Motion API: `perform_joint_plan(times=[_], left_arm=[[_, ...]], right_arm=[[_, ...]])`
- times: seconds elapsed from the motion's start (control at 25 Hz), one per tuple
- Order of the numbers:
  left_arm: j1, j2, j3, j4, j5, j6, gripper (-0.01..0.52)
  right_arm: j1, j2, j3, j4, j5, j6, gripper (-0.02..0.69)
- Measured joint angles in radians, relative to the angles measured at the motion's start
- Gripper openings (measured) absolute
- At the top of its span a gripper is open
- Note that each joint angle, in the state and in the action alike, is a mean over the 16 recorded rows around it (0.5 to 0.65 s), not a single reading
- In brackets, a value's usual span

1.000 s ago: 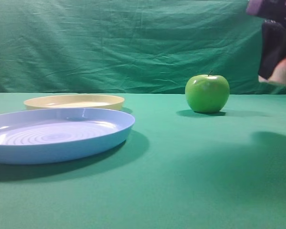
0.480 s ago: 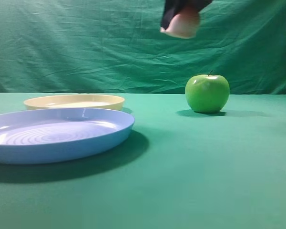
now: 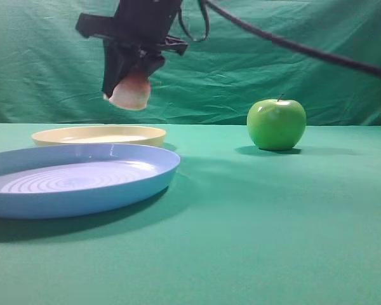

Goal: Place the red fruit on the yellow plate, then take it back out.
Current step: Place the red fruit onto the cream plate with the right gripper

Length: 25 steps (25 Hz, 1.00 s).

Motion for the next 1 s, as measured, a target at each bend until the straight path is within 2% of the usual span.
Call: perform_joint_plan(times=[0.12, 0.24, 0.68, 0.8, 0.92, 1.0], left_arm=[[0.000, 0.000, 0.000, 0.000, 0.000, 0.000, 0.000], [0.000, 0.000, 0.000, 0.000, 0.000, 0.000, 0.000], [0.000, 0.000, 0.000, 0.000, 0.000, 0.000, 0.000], [0.000, 0.000, 0.000, 0.000, 0.000, 0.000, 0.000], [0.000, 0.000, 0.000, 0.000, 0.000, 0.000, 0.000], [0.000, 0.000, 0.000, 0.000, 0.000, 0.000, 0.000]], right_arm=[[0.008, 0.026, -0.006, 0.000, -0.045, -0.009, 0.199], [0.010, 0.044, -0.007, 0.000, -0.080, -0.018, 0.242], [-0.005, 0.064, -0.008, 0.001, -0.106, -0.032, 0.547], [-0.013, 0.042, -0.008, 0.001, -0.089, -0.032, 0.611], [-0.023, 0.001, -0.008, -0.002, -0.054, -0.025, 0.623], [-0.031, -0.036, -0.008, -0.006, -0.017, -0.014, 0.596]])
